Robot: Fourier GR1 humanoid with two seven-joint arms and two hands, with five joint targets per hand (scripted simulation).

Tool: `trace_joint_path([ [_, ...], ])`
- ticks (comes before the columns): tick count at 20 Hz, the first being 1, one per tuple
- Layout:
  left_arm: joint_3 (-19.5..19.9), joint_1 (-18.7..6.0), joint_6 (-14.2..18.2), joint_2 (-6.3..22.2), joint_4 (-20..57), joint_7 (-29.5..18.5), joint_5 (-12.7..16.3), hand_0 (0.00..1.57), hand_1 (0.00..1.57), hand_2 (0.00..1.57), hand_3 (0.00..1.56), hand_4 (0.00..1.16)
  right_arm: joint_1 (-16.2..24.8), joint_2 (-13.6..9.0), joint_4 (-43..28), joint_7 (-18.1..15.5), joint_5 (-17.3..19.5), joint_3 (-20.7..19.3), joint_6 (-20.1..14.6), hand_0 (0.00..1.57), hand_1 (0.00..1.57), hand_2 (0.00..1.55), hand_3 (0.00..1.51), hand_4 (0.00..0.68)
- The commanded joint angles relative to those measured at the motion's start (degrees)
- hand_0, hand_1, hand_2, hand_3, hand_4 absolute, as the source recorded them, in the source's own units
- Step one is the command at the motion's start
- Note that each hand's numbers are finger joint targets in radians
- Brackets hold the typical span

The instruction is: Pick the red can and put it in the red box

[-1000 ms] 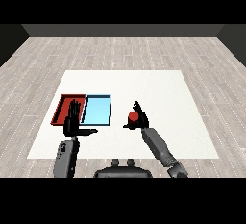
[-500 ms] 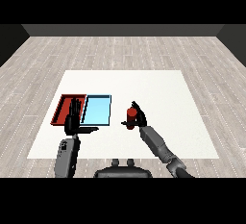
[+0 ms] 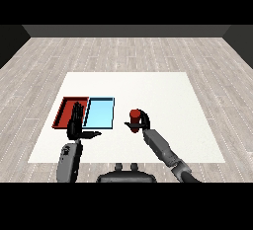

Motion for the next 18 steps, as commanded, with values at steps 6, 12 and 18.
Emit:
trace_joint_path([
  [6, -0.97, -2.44, 1.24, -1.00, 2.75, -0.62, -1.52, 0.00, 0.00, 0.00, 0.00, 0.00, 2.00, -2.33, -13.63, 7.16, 7.07, 1.24, -5.07, 1.44, 1.44, 1.44, 1.37, 0.607],
  [12, -2.64, 2.54, -1.83, 0.21, -2.47, 1.21, -0.11, 0.00, 0.00, 0.00, 0.00, 0.00, 5.75, -5.28, -21.93, 7.00, 10.92, 0.57, -2.56, 1.42, 1.42, 1.43, 1.37, 0.621],
  [18, -6.50, 2.33, -0.91, -0.61, -5.30, 6.15, -1.96, 0.00, 0.00, 0.00, 0.00, 0.00, 8.60, -4.83, -35.58, 13.36, 16.30, 3.04, -6.86, 1.46, 1.46, 1.44, 1.39, 0.659],
])
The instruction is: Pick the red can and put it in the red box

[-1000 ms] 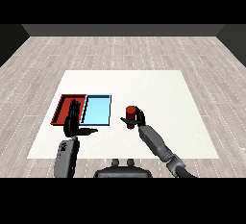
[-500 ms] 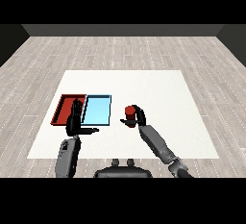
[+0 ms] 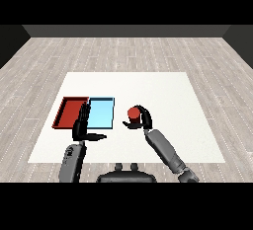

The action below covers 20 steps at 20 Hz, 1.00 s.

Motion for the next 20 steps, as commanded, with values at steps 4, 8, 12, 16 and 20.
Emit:
trace_joint_path([
  [4, -7.30, -1.46, 4.90, -1.06, -1.11, 5.30, -0.88, 0.00, 0.00, 0.00, 0.00, 0.00, 3.82, -1.26, -11.87, 3.63, 3.69, -1.65, 0.73, 1.44, 1.44, 1.43, 1.39, 0.651],
  [8, -6.65, -3.12, 4.36, -1.09, 1.84, 5.25, -0.60, 0.00, 0.00, 0.00, 0.00, 0.00, 2.34, 2.31, -11.86, 6.65, 7.17, -4.19, 1.90, 1.45, 1.45, 1.43, 1.38, 0.654],
  [12, -12.25, -6.46, 10.34, -1.10, 2.15, 9.48, -1.60, 0.00, 0.00, 0.00, 0.00, 0.00, 0.25, 2.37, -9.50, 7.41, 7.48, -5.88, 3.49, 1.45, 1.45, 1.43, 1.38, 0.654],
  [16, -16.60, -7.14, 12.56, -1.10, 5.98, 6.34, 1.33, 0.00, 0.00, 0.00, 0.00, 0.00, 0.70, 4.41, -9.37, 5.97, 4.62, -1.63, -1.74, 1.45, 1.45, 1.43, 1.38, 0.650],
  [20, -17.11, -10.47, 13.99, -1.10, 13.90, 3.46, 2.89, 0.00, 0.00, 0.00, 0.00, 0.00, -1.64, 4.45, -8.11, 4.78, 3.98, -2.04, -2.12, 1.45, 1.45, 1.45, 1.40, 0.661],
])
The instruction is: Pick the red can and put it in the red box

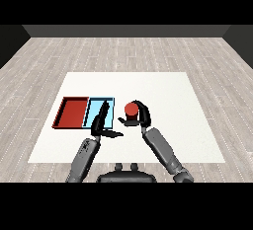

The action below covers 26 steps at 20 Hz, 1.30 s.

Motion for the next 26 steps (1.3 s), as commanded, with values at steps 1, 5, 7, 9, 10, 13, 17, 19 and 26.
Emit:
trace_joint_path([
  [1, 1.93, -2.51, -2.13, -0.02, 4.49, 0.26, 2.20, 0.00, 0.00, 0.00, 0.00, 0.00, 1.39, 0.38, -2.48, 0.83, 1.36, 2.06, -1.11, 1.46, 1.46, 1.44, 1.40, 0.664],
  [5, -6.21, -5.03, 5.34, -0.02, 9.48, -2.76, 4.22, 0.00, 0.00, 0.00, 0.00, 0.00, -0.95, -0.38, -1.39, 1.62, 0.17, -1.11, 2.12, 1.46, 1.46, 1.45, 1.39, 0.632],
  [7, -4.80, -6.65, 3.11, -0.02, 12.34, -2.25, 6.38, 0.00, 0.00, 0.00, 0.00, 0.00, -1.26, 0.39, 0.02, -1.14, -1.89, 6.00, -5.68, 1.46, 1.46, 1.45, 1.38, 0.634],
  [9, -7.64, -5.38, 5.00, -0.02, 12.71, -3.05, 6.08, 0.00, 0.00, 0.00, 0.00, 0.00, 0.44, 0.39, 4.10, -6.39, -3.79, 2.93, 0.55, 1.46, 1.46, 1.45, 1.38, 0.634],
  [10, -0.62, -6.67, -1.04, 0.20, 14.50, -3.72, 6.18, 0.00, 0.00, 0.00, 0.00, 0.00, 1.49, 0.40, -0.48, -3.39, -2.35, 6.93, -4.95, 1.46, 1.46, 1.44, 1.38, 0.639],
  [13, -9.92, -7.46, 6.27, -0.02, 17.26, -6.62, 9.15, 0.00, 0.00, 0.00, 0.00, 0.00, -1.52, 0.40, 3.60, -5.13, -4.02, 5.21, -4.20, 1.44, 1.44, 1.43, 1.39, 0.633],
  [17, -7.70, -8.49, 6.66, -0.02, 11.07, 1.25, 7.28, 0.00, 0.00, 0.00, 0.00, 0.00, -4.09, 0.40, 1.89, -0.09, -2.09, 5.03, -4.75, 1.44, 1.44, 1.43, 1.38, 0.637],
  [19, -10.05, -5.81, 6.40, -0.02, 12.61, -2.12, 8.56, 0.00, 0.00, 0.00, 0.00, 0.00, -0.01, 0.40, 2.24, -3.63, -3.04, 3.63, -0.46, 1.43, 1.43, 1.44, 1.38, 0.630],
  [26, -7.96, -10.07, 3.64, -0.02, 16.30, -2.86, 11.86, 0.00, 0.00, 0.00, 0.00, 0.00, -4.17, 0.40, 3.01, -3.64, -9.04, 10.30, -6.35, 1.48, 1.48, 1.44, 1.37, 0.621],
])
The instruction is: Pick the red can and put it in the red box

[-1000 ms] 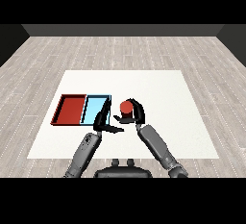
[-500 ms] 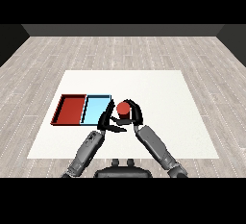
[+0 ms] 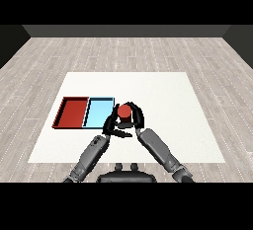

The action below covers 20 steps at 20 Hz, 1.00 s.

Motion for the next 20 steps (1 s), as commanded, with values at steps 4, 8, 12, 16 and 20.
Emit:
trace_joint_path([
  [4, -3.30, -5.26, 3.84, -0.01, 0.58, 2.79, 2.57, 0.00, 0.00, 0.00, 0.00, 0.00, -3.97, 0.02, -0.11, 0.20, -3.86, 3.50, -4.19, 1.49, 1.49, 1.45, 1.38, 0.617],
  [8, -7.28, -4.35, 7.59, -0.01, -0.01, 0.21, 5.56, 0.00, 0.00, 0.00, 0.00, 0.00, -3.10, 0.02, 2.08, -1.37, -3.08, 2.04, -0.73, 1.49, 1.49, 1.45, 1.37, 0.617],
  [12, -1.84, -1.43, 0.80, 0.20, 0.52, -1.27, -0.50, 0.00, 0.00, 0.00, 0.00, 0.16, -1.72, 0.01, 3.10, -4.63, -6.49, 6.20, -1.76, 1.48, 1.48, 1.46, 1.37, 0.642],
  [16, -5.49, -4.56, 14.16, 0.01, 4.73, -1.41, 1.92, 0.00, 0.00, 0.00, 0.00, 0.60, -4.33, 0.01, 0.98, -1.57, -5.39, 7.84, -5.65, 1.46, 1.46, 1.45, 1.37, 0.626],
  [20, -4.11, -4.05, 18.36, 0.01, 2.59, 1.21, 5.50, 1.57, 1.57, 1.56, 1.49, 0.99, -2.59, 0.01, 3.69, -6.03, -8.16, 10.38, -5.90, 1.48, 1.48, 1.45, 1.37, 0.632],
])
